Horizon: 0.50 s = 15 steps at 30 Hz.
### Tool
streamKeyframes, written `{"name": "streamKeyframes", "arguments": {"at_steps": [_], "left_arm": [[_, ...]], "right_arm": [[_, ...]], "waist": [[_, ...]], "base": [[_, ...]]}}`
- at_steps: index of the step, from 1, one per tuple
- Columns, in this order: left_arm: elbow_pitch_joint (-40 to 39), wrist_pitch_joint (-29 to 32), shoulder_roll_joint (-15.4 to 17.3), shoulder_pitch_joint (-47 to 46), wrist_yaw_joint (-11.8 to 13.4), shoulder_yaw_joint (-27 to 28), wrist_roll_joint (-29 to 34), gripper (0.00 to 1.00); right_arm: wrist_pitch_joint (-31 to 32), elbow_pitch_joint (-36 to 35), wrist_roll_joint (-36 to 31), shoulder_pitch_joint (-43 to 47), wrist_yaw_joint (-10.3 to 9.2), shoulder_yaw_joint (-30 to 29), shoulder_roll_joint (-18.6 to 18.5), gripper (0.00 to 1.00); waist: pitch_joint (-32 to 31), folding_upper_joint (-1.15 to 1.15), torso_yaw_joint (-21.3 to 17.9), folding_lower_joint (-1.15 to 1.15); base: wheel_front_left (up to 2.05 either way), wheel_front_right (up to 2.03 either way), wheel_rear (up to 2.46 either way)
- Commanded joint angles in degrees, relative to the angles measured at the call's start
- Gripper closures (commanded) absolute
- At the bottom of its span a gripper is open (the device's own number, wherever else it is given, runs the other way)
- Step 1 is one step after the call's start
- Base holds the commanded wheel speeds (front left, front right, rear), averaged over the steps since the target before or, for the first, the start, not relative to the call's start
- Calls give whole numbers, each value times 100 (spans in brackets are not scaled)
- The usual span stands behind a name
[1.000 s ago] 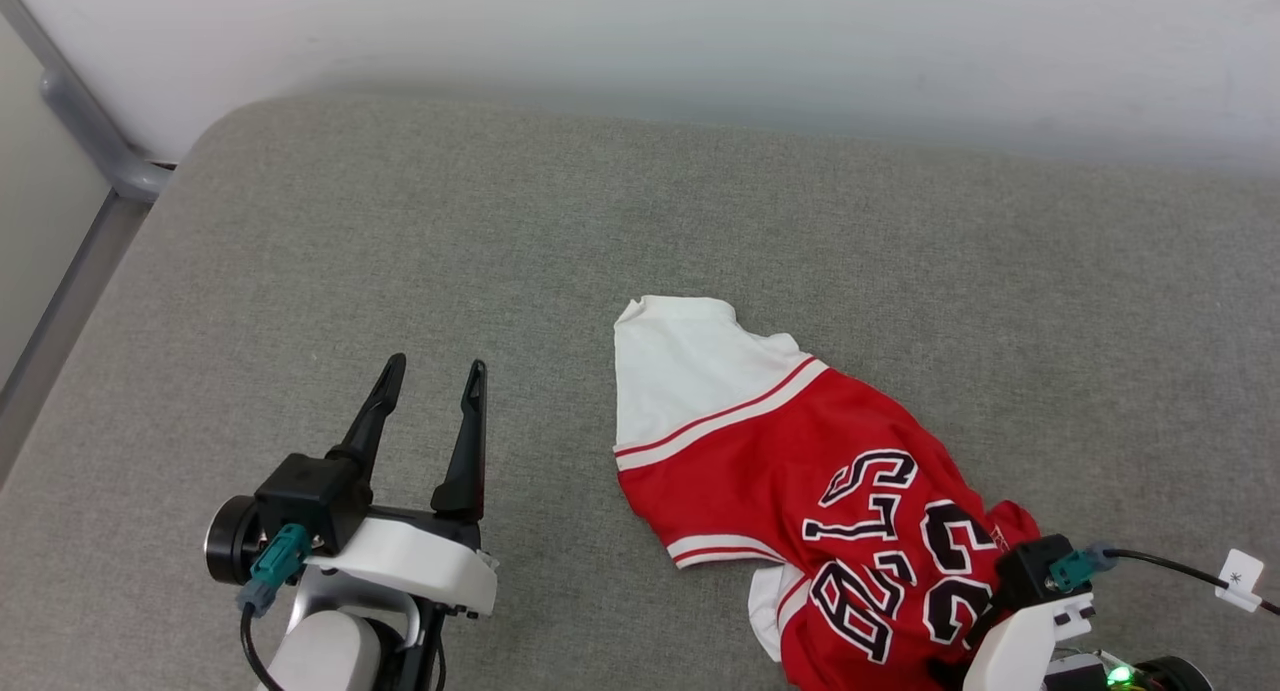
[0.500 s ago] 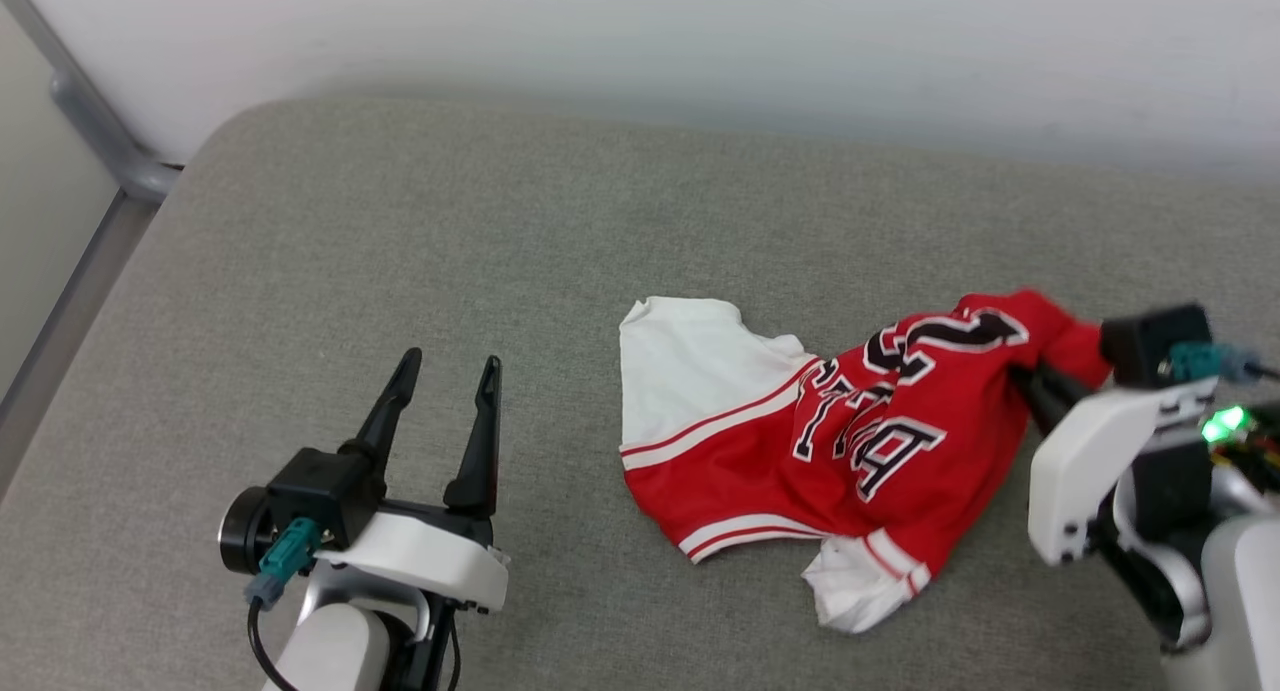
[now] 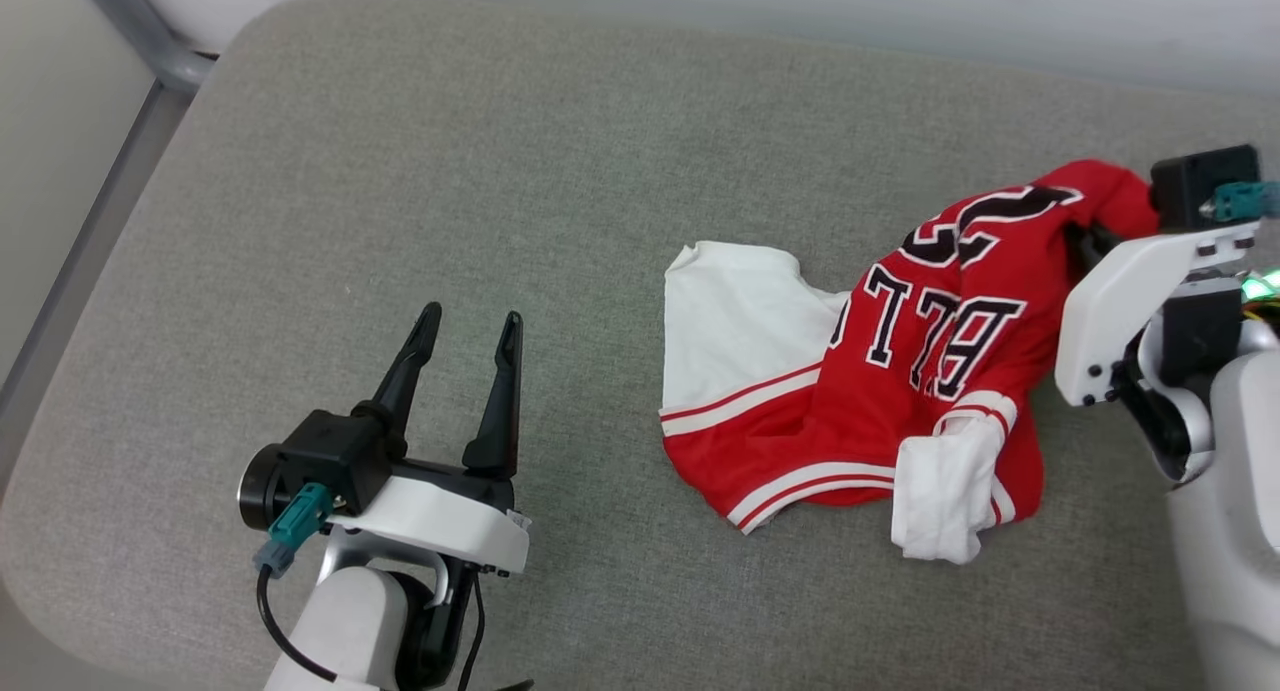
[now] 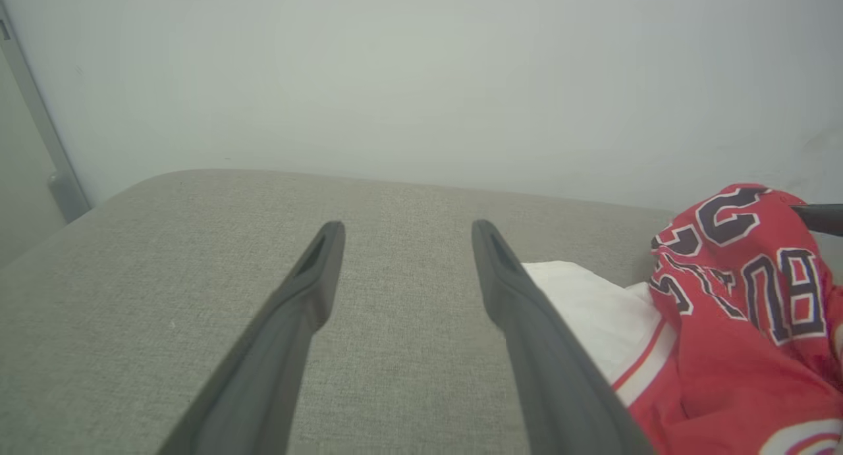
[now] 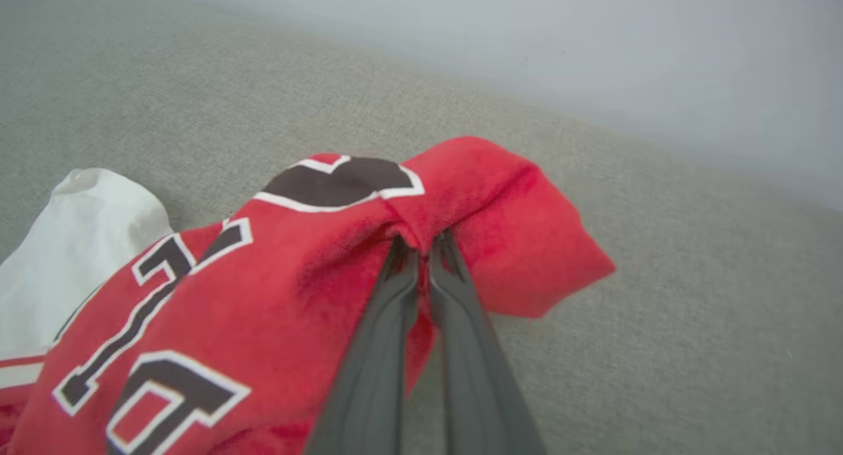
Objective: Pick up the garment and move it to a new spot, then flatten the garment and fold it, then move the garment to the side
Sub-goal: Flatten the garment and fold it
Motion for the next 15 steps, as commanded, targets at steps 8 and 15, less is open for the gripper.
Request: {"name": "streamKeyframes", "arguments": {"at_steps": [8, 15], "left_arm": [[124, -15, -109, -61, -118, 164, 196, 0], [224, -15, -113, 84, -167, 263, 324, 0]], "right_arm": [[-1101, 969, 96, 8, -4, 203, 102, 0], [-2478, 927, 216, 393, -5, 139, 209, 0]], "waist": [[-24, 0, -56, -1], [-446, 0, -248, -1]], "base": [[0, 0, 0], [0, 0, 0]]}}
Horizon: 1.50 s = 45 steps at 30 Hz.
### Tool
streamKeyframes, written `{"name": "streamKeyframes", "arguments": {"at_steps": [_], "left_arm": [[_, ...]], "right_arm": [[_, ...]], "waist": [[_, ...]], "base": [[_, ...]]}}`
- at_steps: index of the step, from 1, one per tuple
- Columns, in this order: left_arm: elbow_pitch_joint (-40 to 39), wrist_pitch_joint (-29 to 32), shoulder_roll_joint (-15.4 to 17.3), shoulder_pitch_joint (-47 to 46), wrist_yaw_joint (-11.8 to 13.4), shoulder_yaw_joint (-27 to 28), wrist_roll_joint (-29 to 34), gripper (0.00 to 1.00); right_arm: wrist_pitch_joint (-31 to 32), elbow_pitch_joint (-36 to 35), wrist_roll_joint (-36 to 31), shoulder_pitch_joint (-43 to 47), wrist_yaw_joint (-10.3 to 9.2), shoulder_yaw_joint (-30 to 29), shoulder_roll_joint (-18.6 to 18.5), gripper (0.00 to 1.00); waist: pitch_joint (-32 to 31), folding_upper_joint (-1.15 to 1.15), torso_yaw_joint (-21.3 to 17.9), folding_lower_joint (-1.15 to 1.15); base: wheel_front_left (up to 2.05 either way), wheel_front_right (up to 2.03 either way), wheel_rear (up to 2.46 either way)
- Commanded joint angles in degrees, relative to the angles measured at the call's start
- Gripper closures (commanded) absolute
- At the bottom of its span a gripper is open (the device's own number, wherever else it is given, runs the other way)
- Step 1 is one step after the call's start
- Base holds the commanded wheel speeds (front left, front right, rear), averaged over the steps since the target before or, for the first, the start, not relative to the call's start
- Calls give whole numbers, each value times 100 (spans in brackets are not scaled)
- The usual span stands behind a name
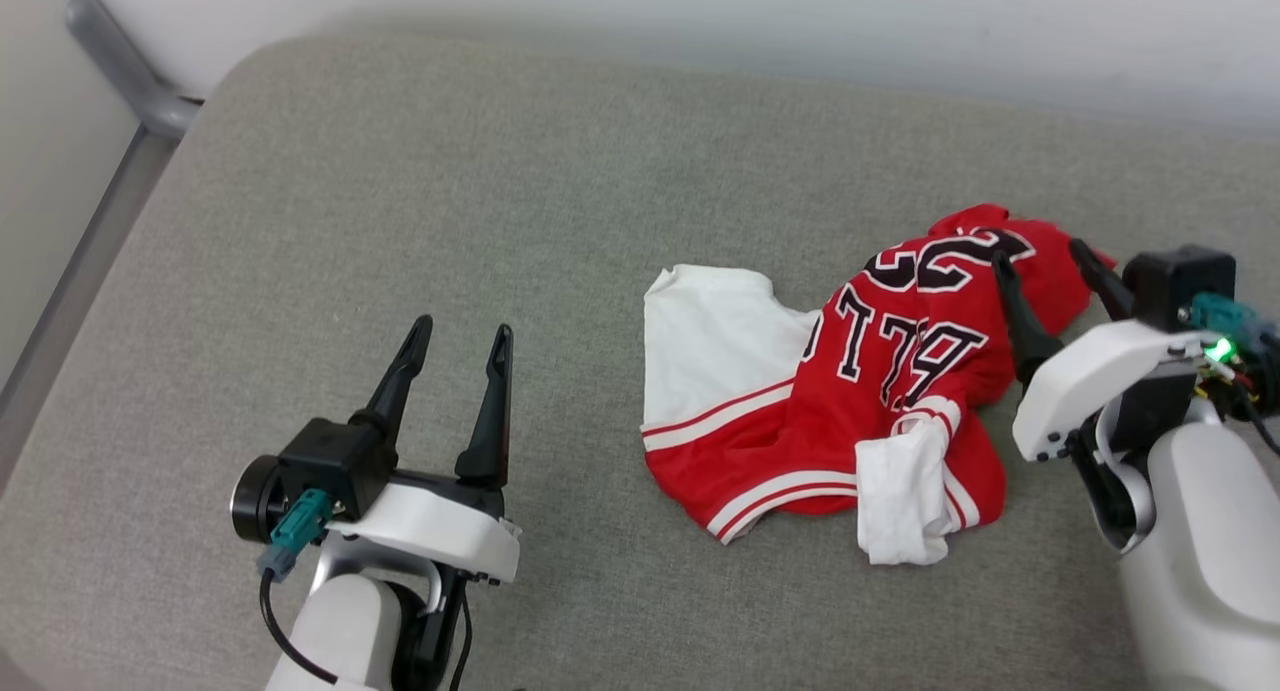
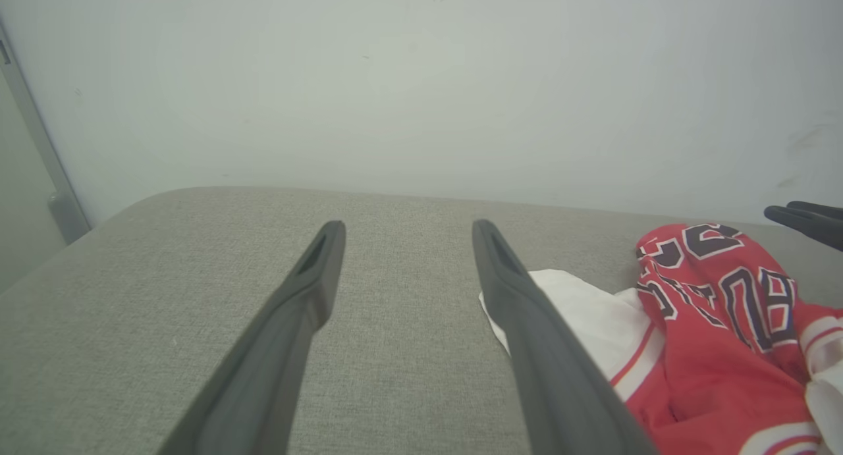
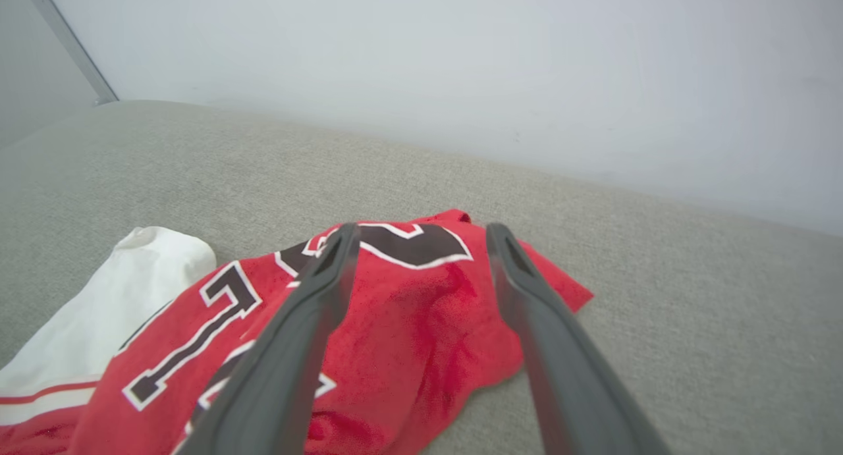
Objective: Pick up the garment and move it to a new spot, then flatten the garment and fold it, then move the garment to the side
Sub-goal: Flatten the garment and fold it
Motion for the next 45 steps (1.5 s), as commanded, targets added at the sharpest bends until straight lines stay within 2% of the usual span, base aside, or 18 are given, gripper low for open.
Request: {"name": "streamKeyframes", "arguments": {"at_steps": [1, 4, 9, 16, 23, 27, 32, 33, 35, 40, 45], "left_arm": [[26, -15, -5, 88, -15, 29, 44, 0], [58, -15, 0, 181, 2, 46, 72, 0], [118, -15, 9, 410, 27, 45, 82, 0], [165, 52, 69, 600, 54, -4, 81, 0], [108, 113, 80, 589, 71, -80, 57, 0], [106, 107, 74, 505, 41, -125, 39, 0], [124, 82, 63, 444, 22, -153, -4, 0], [137, 78, 60, 430, 23, -157, -10, 0], [156, 63, 59, 400, 23, -151, -14, 0], [203, 39, 78, 404, 60, -128, -40, 0], [237, 30, 104, 450, 101, -126, -35, 0]], "right_arm": [[-168, -90, 30, 170, -5, -22, 47, 0], [-300, -230, 78, 421, -4, -23, 133, 0], [105, -756, 137, 1147, -5, 34, 256, 0], [1768, -1738, 504, 2109, -4, 509, 125, 0], [3187, -2587, 938, 2550, -5, 1074, -41, 0], [3440, -2749, 942, 2496, -4, 1287, -80, 0], [3503, -2582, 905, 2321, -4, 1371, -17, 0], [3496, -2534, 897, 2309, -4, 1355, -3, 7], [3462, -2484, 900, 2264, -4, 1322, 43, 100], [3170, -2631, 811, 2225, -4, 1124, 121, 100], [2858, -2984, 697, 2365, -4, 686, 262, 100]], "waist": [[-219, 0, -110, 0], [-376, 0, -166, 0], [-696, 0, -280, 0], [-913, 0, -371, 0], [-899, 0, -324, 0], [-797, 0, -238, 0], [-648, 0, -138, 0], [-622, 0, -121, 0], [-585, 0, -102, 0], [-575, 0, -131, 0], [-685, 0, -271, 0]], "base": [[0, 0, 0], [0, 0, 0], [0, 0, 0], [0, 0, 0], [0, 0, 0], [0, 0, 0], [0, 0, 0], [0, 0, 0], [0, 0, 0], [0, 0, 0], [0, 0, 0]]}}
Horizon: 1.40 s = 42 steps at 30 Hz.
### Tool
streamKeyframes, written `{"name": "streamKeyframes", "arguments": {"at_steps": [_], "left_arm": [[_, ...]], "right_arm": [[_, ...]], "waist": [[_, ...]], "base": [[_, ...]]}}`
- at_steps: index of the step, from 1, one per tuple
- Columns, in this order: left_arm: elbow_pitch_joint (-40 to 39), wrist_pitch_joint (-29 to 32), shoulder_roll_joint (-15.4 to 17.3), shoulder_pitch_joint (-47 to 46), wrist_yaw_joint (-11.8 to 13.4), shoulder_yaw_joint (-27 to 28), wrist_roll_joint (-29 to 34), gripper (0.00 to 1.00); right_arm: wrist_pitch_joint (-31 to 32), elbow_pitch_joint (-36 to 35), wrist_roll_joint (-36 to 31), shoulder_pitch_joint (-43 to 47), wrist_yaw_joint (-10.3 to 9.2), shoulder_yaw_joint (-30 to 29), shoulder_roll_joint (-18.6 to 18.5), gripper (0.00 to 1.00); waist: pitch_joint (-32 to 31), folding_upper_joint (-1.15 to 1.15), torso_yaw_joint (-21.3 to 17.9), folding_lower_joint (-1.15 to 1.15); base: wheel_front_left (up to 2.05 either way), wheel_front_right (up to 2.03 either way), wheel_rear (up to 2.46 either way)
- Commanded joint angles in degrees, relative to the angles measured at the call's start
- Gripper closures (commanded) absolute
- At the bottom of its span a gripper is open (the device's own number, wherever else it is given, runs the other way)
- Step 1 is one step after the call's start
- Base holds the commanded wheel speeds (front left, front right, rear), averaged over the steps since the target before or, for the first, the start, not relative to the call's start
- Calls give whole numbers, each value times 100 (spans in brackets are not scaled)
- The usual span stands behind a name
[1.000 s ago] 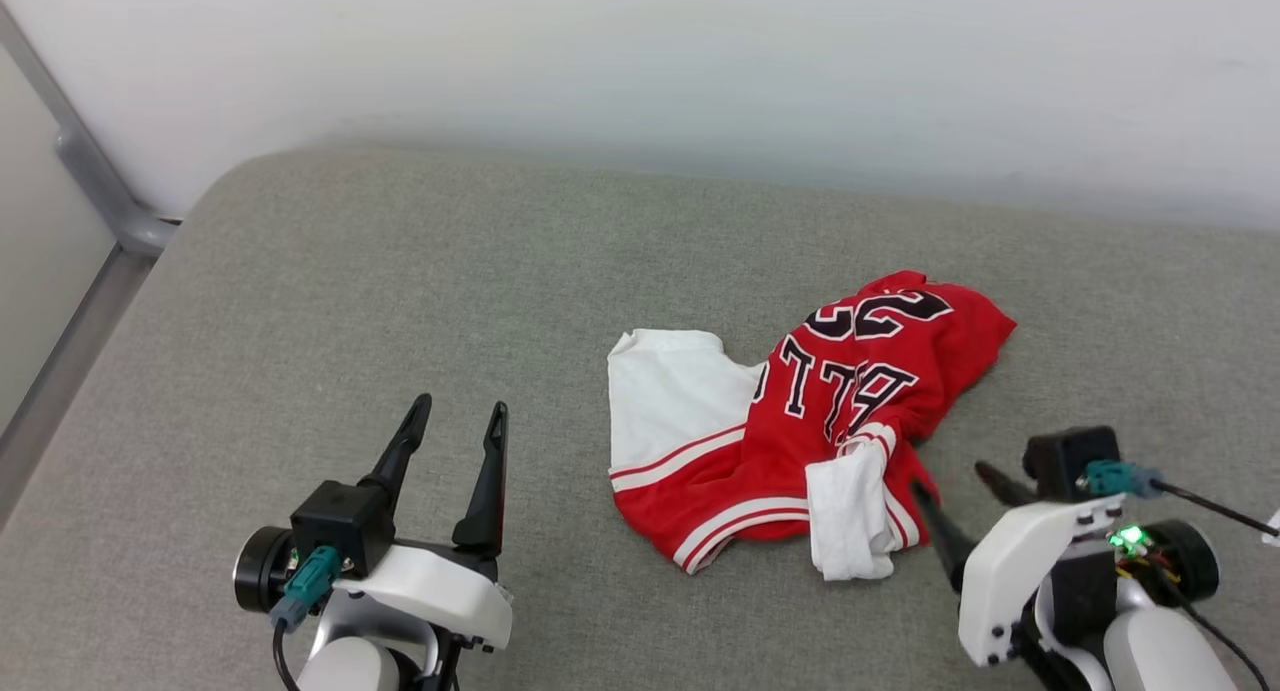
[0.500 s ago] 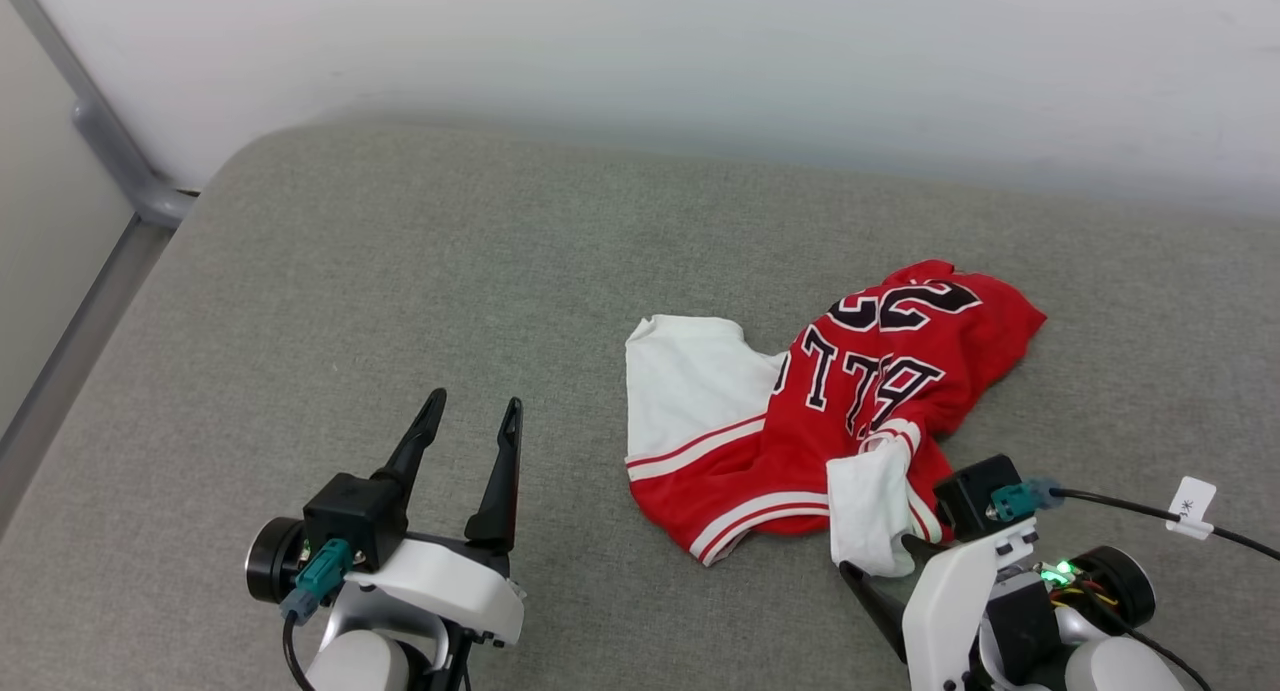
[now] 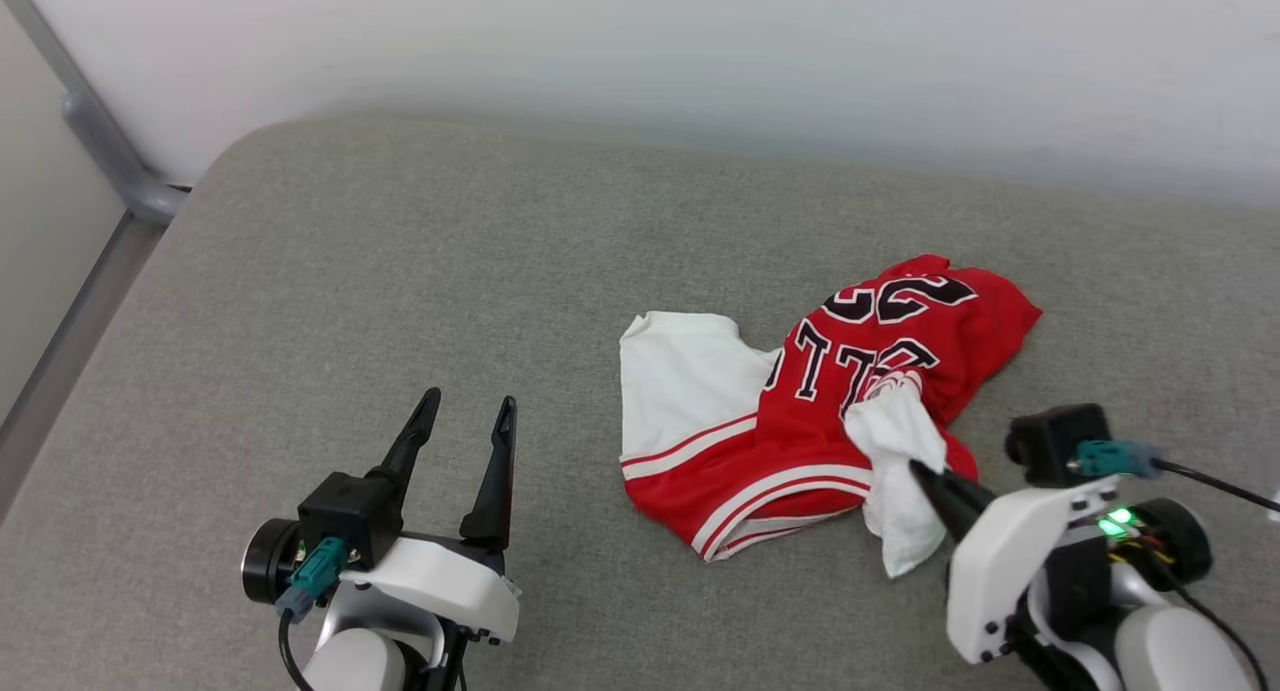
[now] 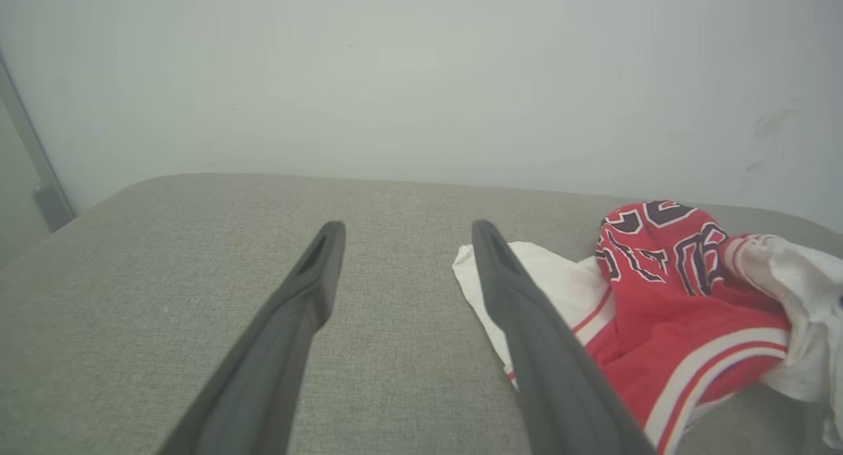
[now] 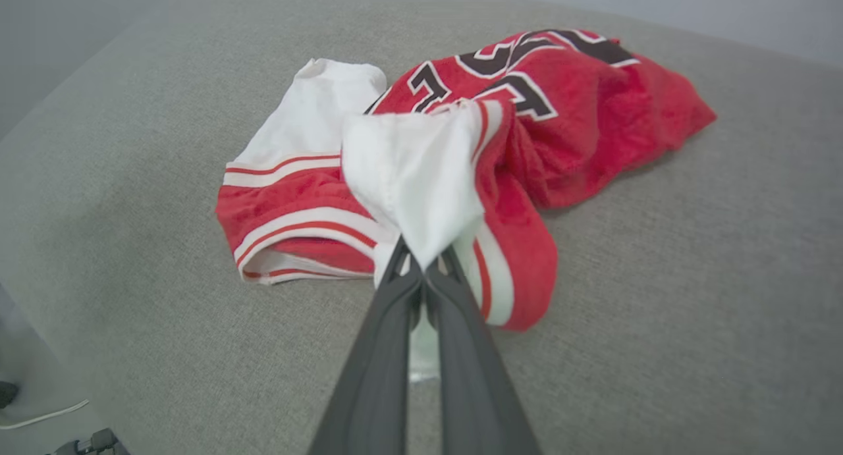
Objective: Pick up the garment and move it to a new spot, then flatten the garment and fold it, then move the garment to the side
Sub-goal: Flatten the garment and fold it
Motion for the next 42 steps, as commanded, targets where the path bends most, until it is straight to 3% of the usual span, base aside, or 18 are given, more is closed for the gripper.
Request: {"name": "streamKeyframes", "arguments": {"at_steps": [1, 2, 3, 10, 14, 18, 19, 20, 21, 26, 33, 42], "left_arm": [[13, -31, 27, 11, 34, -1, -12, 0], [14, -34, 29, 22, 35, -7, -13, 0], [6, -31, 38, 38, 52, -26, -14, 0], [-40, -17, 74, 36, 75, -42, -35, 0], [-68, -11, 90, -14, 99, -56, -43, 0], [-70, -12, 121, -73, 101, -48, -74, 0], [-60, -12, 129, -89, 96, -50, -78, 0], [-55, -13, 135, -98, 95, -49, -80, 0], [-48, -15, 140, -101, 95, -48, -80, 0], [-10, -23, 176, -97, 116, -43, -95, 0], [71, -6, 195, 22, 206, -78, -51, 0], [65, 51, 251, 247, 344, -65, -70, 0]], "right_arm": [[-94, -143, -77, 113, -4, -229, 53, 100], [-112, -211, -97, 156, -4, -382, 91, 100], [-122, -322, -163, 327, -4, -922, 175, 100], [-40, -243, -119, 690, -4, -2397, 403, 100], [-25, 244, -47, 685, -4, -3021, 444, 100], [-233, 868, 71, 504, -4, -3274, 447, 100], [-316, 1018, 105, 472, -4, -3282, 447, 74], [-432, 1132, 124, 428, -4, -3274, 445, 34], [-559, 1223, 152, 385, -4, -3267, 443, 0], [-1405, 1362, 196, 232, -4, -3155, 441, 0], [-2555, 1003, 5, 483, -4, -2867, 441, 0], [-3161, 123, -503, 956, -4, -2193, 441, 0]], "waist": [[-79, 0, -91, 0], [-101, 0, -123, 0], [-151, 0, -199, 0], [-95, 0, -296, 0], [26, 0, -313, 0], [149, 0, -330, 0], [165, 0, -332, 0], [182, 0, -336, 0], [195, 0, -338, 0], [183, 0, -364, 0], [-101, 0, -364, 0], [-446, 0, -425, 0]], "base": [[0, 0, 0], [0, 0, 0], [0, 0, 0], [0, 0, 0], [0, 0, 0], [0, 0, 0], [0, 0, 0], [0, 0, 0], [0, 0, 0], [0, 0, 0], [0, 0, 0], [0, 0, 0]]}}
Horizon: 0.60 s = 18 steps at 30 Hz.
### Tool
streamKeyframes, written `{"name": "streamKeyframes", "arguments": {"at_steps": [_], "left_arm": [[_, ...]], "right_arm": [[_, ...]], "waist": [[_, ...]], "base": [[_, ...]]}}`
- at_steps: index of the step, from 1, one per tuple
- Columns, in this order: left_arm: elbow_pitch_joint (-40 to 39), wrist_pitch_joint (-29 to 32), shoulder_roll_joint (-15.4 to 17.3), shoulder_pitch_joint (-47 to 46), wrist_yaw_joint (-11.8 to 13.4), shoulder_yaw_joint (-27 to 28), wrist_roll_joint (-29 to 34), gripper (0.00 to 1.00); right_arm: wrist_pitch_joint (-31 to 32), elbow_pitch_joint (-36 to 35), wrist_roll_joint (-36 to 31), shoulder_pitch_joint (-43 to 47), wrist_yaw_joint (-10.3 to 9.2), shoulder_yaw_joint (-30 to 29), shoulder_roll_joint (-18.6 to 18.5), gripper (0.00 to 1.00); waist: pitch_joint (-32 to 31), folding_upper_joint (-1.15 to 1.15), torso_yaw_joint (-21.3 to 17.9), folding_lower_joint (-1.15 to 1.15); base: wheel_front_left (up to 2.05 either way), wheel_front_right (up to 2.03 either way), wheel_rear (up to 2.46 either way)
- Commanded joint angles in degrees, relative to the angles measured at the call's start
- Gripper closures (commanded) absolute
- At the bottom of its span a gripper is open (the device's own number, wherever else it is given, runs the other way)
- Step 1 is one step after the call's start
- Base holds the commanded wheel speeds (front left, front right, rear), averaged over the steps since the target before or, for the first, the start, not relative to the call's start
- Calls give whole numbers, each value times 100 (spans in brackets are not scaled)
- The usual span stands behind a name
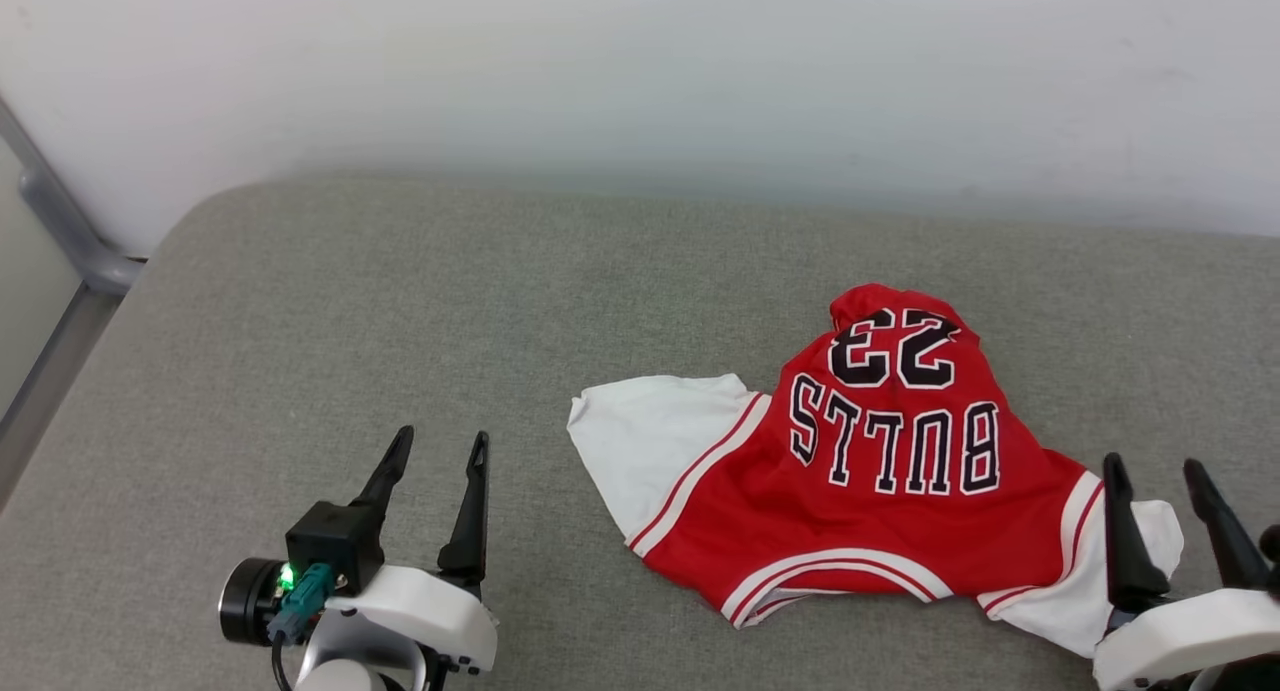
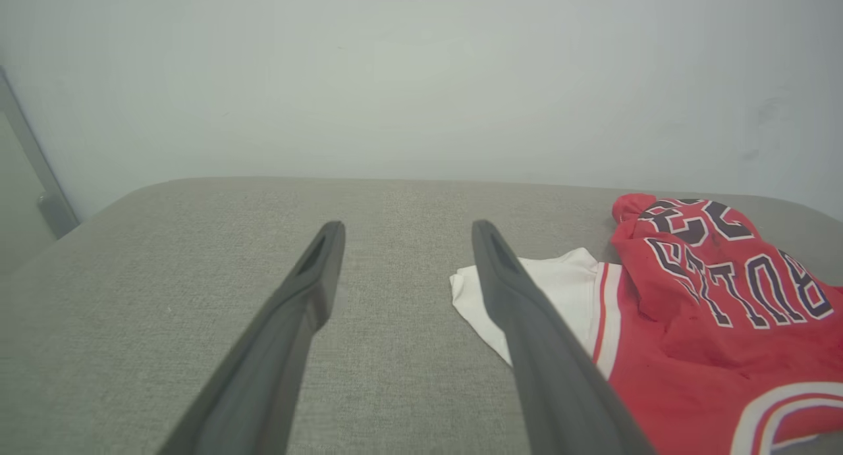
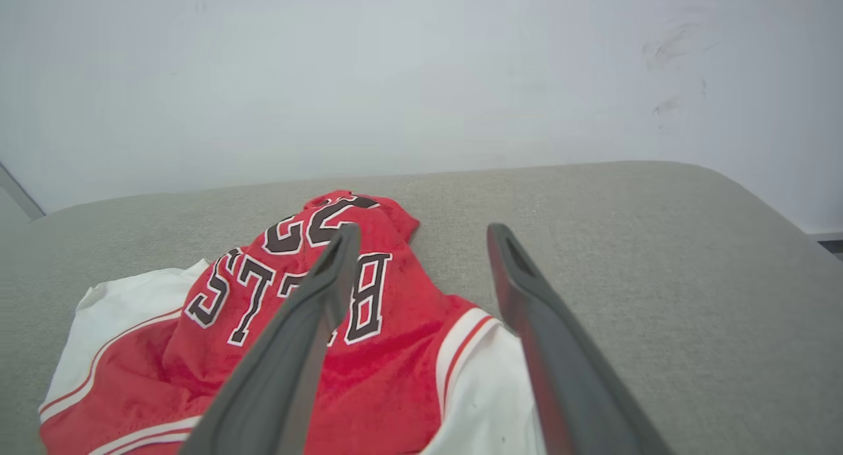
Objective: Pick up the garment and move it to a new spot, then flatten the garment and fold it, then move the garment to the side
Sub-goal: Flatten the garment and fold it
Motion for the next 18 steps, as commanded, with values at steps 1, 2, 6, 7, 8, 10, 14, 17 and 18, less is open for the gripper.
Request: {"name": "streamKeyframes", "arguments": {"at_steps": [1, 2, 6, 7, 8, 10, 14, 17, 18], "left_arm": [[-16, 22, 39, 76, 43, 20, 10, 0], [-17, 30, 60, 107, 66, 30, 13, 0], [-9, 138, 135, 207, 114, 45, 12, 0], [-6, 183, 155, 224, 111, 48, -12, 0], [-3, 235, 188, 243, 111, 57, -29, 0], [12, 369, 242, 258, 78, 61, -73, 0], [104, 788, 309, 122, -30, 30, -213, 0], [256, 1257, 358, -59, -158, -8, -366, 0], [315, 1433, 380, -144, -210, -28, -413, 0]], "right_arm": [[-24, -119, -2, 122, -4, 103, 1, 0], [-6, -209, -48, 203, -4, 205, 1, 0], [-28, -576, -138, 418, -4, 512, -1, 0], [-4, -639, -115, 478, -4, 570, 0, 0], [12, -708, -54, 541, -4, 635, 1, 0], [61, -850, -2, 646, -4, 742, 0, 0], [128, -1069, 117, 787, -4, 901, 1, 0], [191, -1172, 166, 837, -4, 963, 1, 0], [220, -1202, 170, 842, -4, 975, 1, 0]], "waist": [[-72, 0, -47, 0], [-102, 0, -72, 0], [-192, 0, -211, 0], [-210, 0, -258, 0], [-222, 0, -310, 0], [-236, 0, -428, 0], [-240, 0, -676, 0], [-210, 0, -852, 0], [-182, 0, -901, 0]], "base": [[0, 0, 0], [0, 0, 0], [0, 0, 0], [0, 0, 0], [0, 0, 0], [0, 0, 0], [0, 0, 0], [0, 0, 0], [0, 0, 0]]}}
